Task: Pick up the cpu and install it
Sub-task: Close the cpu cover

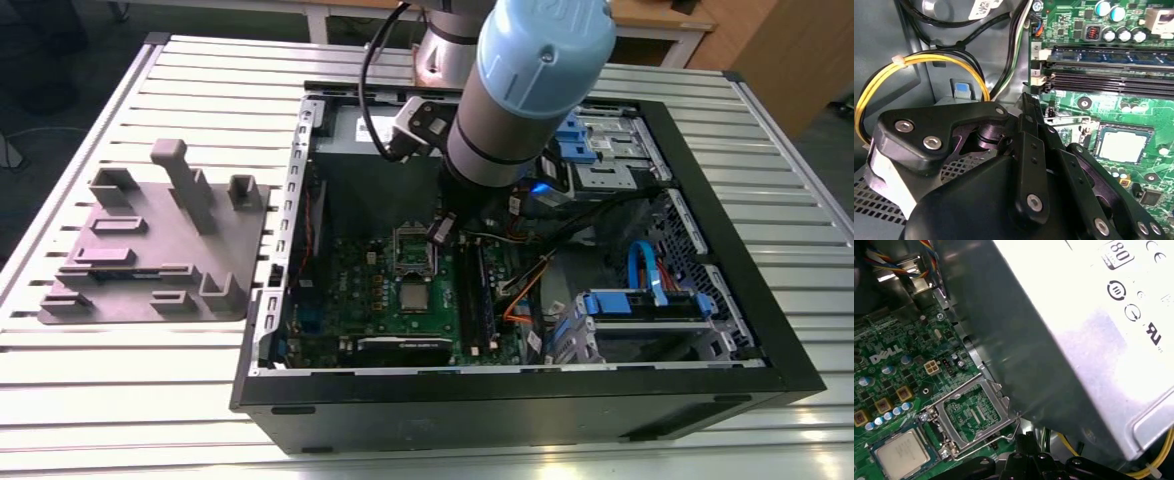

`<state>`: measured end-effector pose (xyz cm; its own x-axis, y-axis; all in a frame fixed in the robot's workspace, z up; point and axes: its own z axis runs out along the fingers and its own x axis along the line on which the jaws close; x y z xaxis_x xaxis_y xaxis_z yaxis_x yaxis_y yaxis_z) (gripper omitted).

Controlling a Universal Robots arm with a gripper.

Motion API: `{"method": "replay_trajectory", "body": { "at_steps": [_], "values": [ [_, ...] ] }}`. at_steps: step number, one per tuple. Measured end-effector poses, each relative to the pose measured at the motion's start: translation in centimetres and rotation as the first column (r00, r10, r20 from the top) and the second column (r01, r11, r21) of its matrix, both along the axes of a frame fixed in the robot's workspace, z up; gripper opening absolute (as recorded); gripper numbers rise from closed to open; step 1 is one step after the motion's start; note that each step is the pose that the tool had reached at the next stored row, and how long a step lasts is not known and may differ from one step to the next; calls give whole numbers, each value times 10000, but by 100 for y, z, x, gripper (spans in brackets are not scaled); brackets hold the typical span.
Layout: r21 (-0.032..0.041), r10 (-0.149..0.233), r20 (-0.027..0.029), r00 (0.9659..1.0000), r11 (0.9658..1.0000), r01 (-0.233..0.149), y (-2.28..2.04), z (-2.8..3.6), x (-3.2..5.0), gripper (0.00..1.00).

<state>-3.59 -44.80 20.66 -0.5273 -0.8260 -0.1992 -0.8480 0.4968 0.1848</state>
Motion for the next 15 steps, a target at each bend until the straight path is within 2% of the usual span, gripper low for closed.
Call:
{"method": "replay_trajectory", "body": {
  "at_steps": [7, 15],
  "values": [
    [18, 7, -1, 10000, 10000, -7, 14, -33, 0, 10],
    [72, 35, 0, 10000, 10000, -35, 30, -56, -5, 10]
  ]
}}
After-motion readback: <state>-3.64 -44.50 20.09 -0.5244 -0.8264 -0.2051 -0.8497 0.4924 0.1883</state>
